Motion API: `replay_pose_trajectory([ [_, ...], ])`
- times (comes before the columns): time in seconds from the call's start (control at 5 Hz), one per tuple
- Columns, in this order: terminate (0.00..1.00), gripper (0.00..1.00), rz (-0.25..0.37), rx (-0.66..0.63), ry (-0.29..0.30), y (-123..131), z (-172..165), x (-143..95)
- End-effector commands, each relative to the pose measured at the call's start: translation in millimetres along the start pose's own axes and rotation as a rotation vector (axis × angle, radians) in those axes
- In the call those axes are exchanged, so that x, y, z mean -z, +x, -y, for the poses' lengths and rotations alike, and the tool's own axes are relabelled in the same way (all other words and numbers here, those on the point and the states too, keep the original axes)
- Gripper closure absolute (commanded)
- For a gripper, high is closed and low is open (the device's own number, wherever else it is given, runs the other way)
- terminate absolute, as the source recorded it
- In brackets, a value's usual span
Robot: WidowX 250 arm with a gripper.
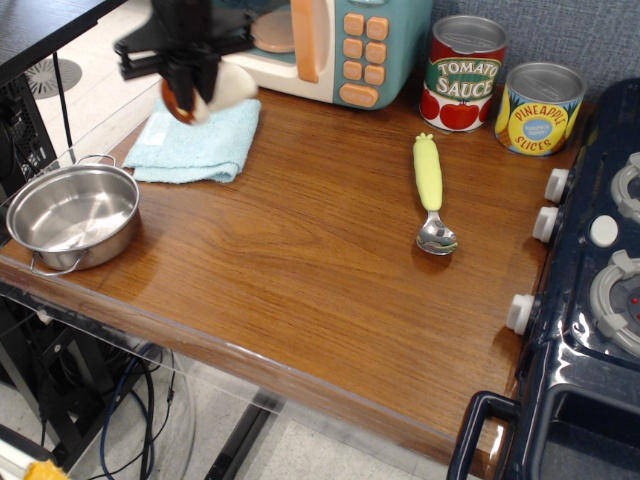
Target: Pick up the white item and move it to the right of the pan
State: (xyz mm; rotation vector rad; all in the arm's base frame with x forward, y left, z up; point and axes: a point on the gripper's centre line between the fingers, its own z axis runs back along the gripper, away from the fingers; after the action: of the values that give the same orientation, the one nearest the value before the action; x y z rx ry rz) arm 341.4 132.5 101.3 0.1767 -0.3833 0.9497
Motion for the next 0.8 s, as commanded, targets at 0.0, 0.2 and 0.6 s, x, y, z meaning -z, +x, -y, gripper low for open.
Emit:
replay_pose_trajectory([
  [0.0,0.00,1.00,0.046,0.125,-0.059,-50.3,-10.8,-16.3],
  [0.2,0.00,1.00,0.032,0.134,-0.052,-58.9,-34.5,-10.8],
  [0.6,0.00,1.00,0.000,0.188,0.005,-72.0,-72.7,11.9],
])
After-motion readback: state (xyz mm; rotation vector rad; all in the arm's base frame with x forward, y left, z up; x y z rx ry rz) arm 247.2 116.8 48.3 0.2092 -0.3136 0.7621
